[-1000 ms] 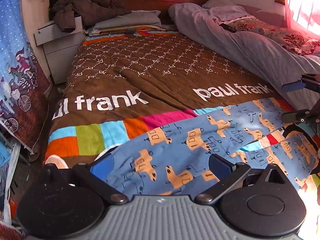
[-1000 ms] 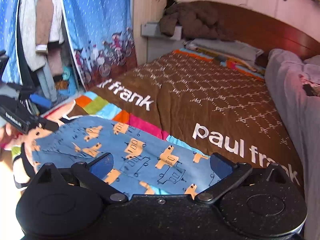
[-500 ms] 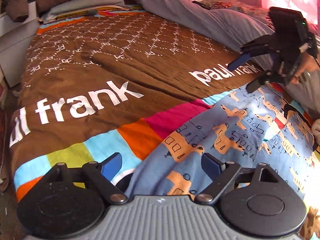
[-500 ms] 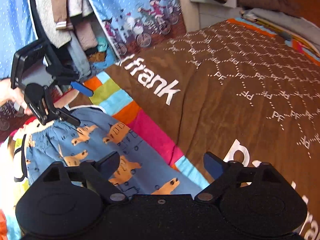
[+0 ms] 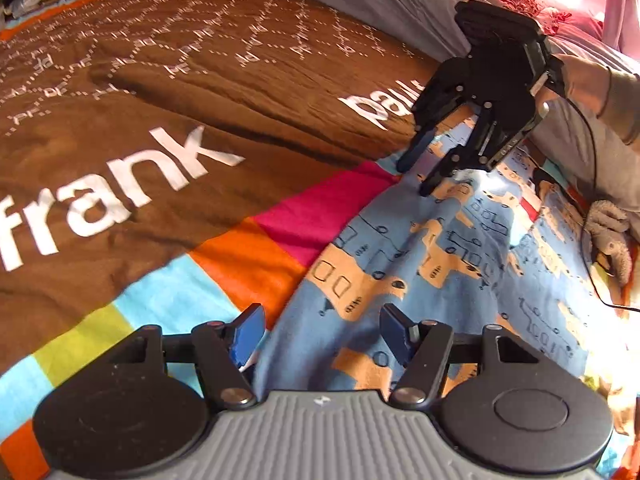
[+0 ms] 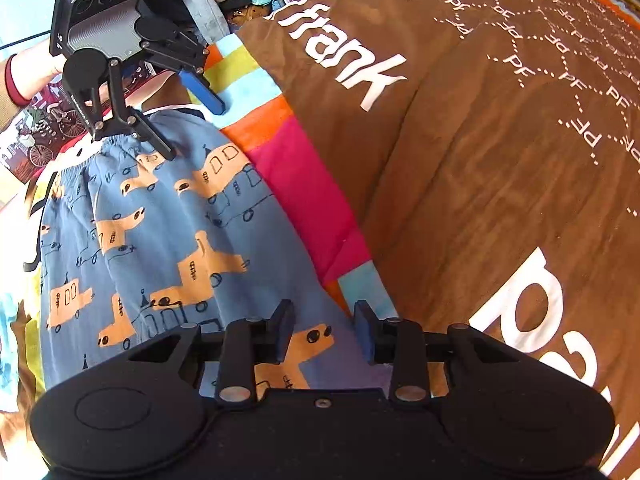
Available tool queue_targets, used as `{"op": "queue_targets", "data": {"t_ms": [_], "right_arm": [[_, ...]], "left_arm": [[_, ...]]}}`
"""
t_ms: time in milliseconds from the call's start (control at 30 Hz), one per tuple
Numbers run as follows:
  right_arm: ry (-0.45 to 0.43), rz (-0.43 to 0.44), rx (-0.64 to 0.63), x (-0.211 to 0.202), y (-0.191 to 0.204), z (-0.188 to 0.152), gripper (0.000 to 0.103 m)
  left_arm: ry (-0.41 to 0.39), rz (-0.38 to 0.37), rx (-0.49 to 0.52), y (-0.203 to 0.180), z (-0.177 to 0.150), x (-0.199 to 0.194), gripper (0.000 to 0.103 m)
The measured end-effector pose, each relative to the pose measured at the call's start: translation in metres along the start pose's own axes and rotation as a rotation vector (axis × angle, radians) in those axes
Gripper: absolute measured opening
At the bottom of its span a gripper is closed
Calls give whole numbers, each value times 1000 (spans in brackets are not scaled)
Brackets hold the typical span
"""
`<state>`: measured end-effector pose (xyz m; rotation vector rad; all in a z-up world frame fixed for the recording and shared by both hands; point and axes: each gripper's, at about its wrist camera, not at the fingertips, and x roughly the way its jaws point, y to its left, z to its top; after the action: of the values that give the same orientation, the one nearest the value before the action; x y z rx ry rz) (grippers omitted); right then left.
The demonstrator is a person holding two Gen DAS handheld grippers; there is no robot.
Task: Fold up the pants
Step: 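Grasp the pants cuff with the left gripper while the right gripper grasps the waistband, then lift the pants with both grippers and stretch them apart lengthwise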
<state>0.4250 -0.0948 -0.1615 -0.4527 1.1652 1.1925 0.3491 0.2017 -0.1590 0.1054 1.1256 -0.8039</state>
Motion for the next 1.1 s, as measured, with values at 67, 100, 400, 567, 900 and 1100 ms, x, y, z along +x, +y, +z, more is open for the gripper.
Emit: {"op": "queue_targets", "data": {"t_ms": [67, 100, 400, 567, 900, 1100], "right_arm": [[12, 6, -4, 4, -1, 0, 36], [18, 10, -6, 5, 0, 0, 36], [21, 3, -72, 3, 6, -5, 2], [-14, -5, -78, -2, 6, -6, 1], [-29, -12, -82, -4, 7, -9, 1], [-62, -43, -90, -5, 7, -9, 0]], "left_arm": [[40, -5, 6, -1, -1, 5, 68], [61, -8, 6, -1, -2, 7, 68], [39, 2, -39, 6, -13, 5, 44], [18, -8, -65, 11, -13, 0, 22], [-32, 24, -84, 14, -9, 1, 6], [-81, 55, -99, 17, -10, -3, 1]]}}
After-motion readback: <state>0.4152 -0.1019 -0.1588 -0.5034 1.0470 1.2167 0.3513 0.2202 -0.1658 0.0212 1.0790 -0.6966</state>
